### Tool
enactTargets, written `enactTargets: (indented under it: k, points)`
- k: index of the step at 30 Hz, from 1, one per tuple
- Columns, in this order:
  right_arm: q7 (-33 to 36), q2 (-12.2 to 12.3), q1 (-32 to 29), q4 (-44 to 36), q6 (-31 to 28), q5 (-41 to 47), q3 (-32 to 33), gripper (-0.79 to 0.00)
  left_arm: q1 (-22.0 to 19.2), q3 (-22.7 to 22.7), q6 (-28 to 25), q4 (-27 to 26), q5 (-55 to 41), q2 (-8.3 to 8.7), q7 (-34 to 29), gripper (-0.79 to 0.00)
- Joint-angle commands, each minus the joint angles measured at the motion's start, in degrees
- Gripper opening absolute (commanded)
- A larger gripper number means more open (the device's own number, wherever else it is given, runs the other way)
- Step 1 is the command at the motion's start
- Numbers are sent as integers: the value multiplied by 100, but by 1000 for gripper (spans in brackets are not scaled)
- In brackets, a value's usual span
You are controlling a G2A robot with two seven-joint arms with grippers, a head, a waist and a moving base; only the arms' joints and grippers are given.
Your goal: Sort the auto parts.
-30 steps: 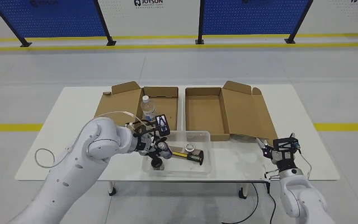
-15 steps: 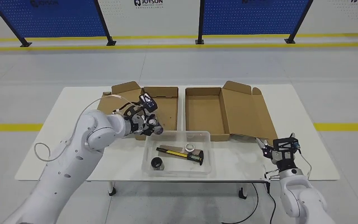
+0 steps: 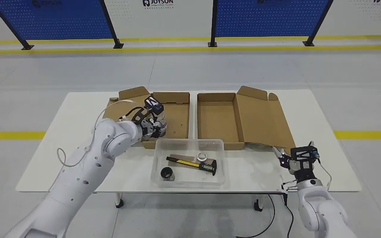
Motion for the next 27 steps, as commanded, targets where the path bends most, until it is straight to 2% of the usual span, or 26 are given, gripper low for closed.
enactTargets:
  k: [1,6,27]
  points:
    - [0,0,0,0,0,0,0,0,-71,58,49,148,11,-34,34,-785]
    - [0,0,0,0,0,0,0,0,-272,200,184,472,40,-128,79,-785]
    - [0,0,0,0,0,0,0,0,-898,818,45,1657,119,-506,24,-785]
